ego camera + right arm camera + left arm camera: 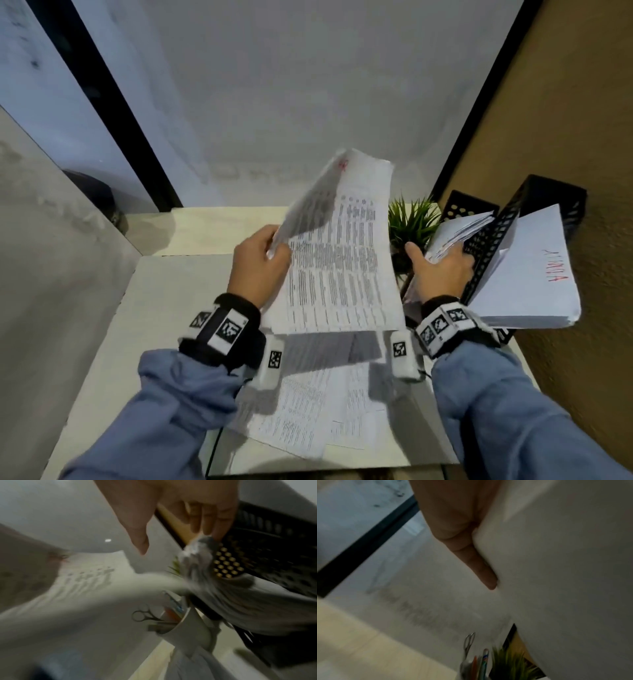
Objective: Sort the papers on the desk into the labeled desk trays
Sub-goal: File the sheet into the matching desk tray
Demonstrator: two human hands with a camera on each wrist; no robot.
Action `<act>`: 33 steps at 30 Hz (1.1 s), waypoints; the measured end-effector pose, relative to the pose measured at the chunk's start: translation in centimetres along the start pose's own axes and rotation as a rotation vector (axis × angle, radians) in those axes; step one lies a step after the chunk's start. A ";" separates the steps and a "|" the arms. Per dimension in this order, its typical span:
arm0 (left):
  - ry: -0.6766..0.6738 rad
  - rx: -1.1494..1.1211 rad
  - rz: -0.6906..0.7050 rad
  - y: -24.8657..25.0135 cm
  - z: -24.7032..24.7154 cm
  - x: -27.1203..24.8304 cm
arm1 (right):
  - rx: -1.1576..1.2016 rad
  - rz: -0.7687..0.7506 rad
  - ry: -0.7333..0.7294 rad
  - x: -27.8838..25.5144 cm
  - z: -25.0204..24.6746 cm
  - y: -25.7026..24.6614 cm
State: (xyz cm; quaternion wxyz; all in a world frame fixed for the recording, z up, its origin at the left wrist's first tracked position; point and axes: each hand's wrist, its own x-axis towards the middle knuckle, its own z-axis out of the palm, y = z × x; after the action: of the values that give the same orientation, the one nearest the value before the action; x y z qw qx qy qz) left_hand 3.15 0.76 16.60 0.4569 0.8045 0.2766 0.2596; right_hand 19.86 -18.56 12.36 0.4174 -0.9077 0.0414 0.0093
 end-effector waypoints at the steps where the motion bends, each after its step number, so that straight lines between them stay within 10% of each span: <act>1: -0.022 0.035 0.039 1.2 0.2 0.8 | 0.003 0.156 -0.073 1.1 0.3 0.6; 4: -0.078 0.092 0.135 4.2 1.6 2.4 | 0.123 0.367 -0.256 3.3 1.2 2.7; 24: -0.432 0.682 0.543 15.5 15.8 7.4 | -0.246 -0.062 -0.238 4.7 -5.8 0.0; 33: -0.579 0.667 0.476 13.7 20.8 7.0 | -0.232 -0.114 -0.237 5.4 -6.4 -0.6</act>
State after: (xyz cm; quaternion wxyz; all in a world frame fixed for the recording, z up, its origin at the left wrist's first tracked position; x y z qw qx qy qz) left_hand 24.93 -12.67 20.46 0.1612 0.9866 0.0151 0.0201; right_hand 25.20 -23.39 16.75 0.3118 -0.9432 -0.0610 0.0971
